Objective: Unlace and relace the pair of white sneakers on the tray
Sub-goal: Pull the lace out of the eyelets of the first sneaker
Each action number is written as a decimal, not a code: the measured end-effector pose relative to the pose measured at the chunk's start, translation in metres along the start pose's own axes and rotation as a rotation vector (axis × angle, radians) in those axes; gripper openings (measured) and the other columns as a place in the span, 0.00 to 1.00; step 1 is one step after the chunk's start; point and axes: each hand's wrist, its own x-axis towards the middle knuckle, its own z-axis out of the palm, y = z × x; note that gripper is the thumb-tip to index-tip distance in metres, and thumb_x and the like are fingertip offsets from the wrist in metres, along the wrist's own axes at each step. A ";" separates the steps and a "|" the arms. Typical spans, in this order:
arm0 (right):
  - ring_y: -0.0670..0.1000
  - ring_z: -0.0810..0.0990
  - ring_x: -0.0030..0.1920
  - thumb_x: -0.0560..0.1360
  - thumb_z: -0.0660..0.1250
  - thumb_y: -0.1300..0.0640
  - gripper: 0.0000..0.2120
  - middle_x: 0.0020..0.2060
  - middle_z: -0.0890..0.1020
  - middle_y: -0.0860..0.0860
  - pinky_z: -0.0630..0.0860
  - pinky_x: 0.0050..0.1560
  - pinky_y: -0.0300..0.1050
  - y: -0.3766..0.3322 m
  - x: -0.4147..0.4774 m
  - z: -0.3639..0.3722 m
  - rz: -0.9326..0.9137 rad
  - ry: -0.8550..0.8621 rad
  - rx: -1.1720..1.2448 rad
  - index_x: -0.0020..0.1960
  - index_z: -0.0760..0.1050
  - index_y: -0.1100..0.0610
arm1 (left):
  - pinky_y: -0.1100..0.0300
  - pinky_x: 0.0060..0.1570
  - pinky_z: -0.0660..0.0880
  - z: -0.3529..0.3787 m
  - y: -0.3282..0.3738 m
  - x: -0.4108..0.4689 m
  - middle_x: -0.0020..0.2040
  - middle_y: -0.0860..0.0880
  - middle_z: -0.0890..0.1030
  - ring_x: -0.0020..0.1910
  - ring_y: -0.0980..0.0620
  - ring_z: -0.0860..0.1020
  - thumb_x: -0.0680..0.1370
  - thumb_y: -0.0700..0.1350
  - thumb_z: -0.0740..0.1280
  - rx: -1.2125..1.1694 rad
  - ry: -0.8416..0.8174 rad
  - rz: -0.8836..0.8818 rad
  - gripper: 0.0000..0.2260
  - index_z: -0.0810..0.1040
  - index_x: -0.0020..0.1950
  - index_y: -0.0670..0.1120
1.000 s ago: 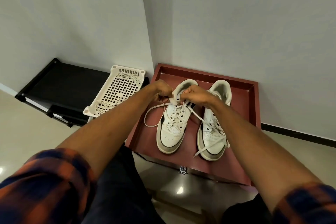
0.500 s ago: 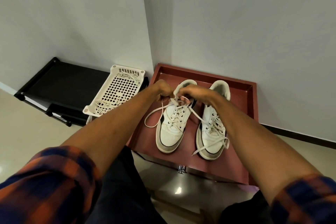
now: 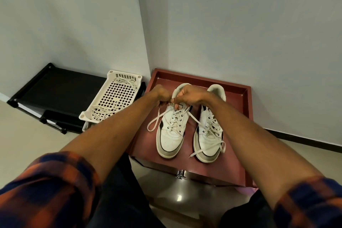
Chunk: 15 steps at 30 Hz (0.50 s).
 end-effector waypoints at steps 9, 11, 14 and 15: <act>0.46 0.67 0.20 0.83 0.63 0.60 0.13 0.21 0.77 0.49 0.79 0.40 0.40 0.023 -0.028 -0.013 0.115 -0.041 0.386 0.48 0.81 0.67 | 0.58 0.29 0.65 0.002 0.003 0.000 0.32 0.41 0.74 0.26 0.50 0.68 0.77 0.36 0.70 0.063 0.003 0.032 0.05 0.82 0.43 0.34; 0.43 0.65 0.20 0.82 0.66 0.55 0.12 0.27 0.82 0.43 0.70 0.28 0.34 0.019 -0.033 -0.013 0.099 -0.031 0.118 0.52 0.85 0.62 | 0.59 0.29 0.64 0.003 0.003 -0.001 0.31 0.42 0.73 0.26 0.51 0.68 0.78 0.37 0.69 0.061 -0.008 0.028 0.05 0.82 0.47 0.35; 0.46 0.76 0.25 0.82 0.65 0.59 0.12 0.26 0.80 0.49 0.69 0.27 0.35 0.020 -0.039 -0.018 0.090 -0.056 0.138 0.44 0.83 0.62 | 0.59 0.28 0.64 0.003 0.002 -0.002 0.30 0.42 0.73 0.25 0.50 0.68 0.78 0.36 0.69 0.068 0.010 0.031 0.05 0.82 0.46 0.34; 0.48 0.77 0.26 0.81 0.63 0.61 0.14 0.23 0.76 0.51 0.71 0.30 0.38 0.025 -0.039 -0.021 0.122 -0.029 0.229 0.39 0.80 0.62 | 0.59 0.28 0.64 0.002 0.002 -0.003 0.30 0.42 0.73 0.25 0.50 0.68 0.77 0.36 0.69 0.065 0.014 0.030 0.05 0.82 0.46 0.34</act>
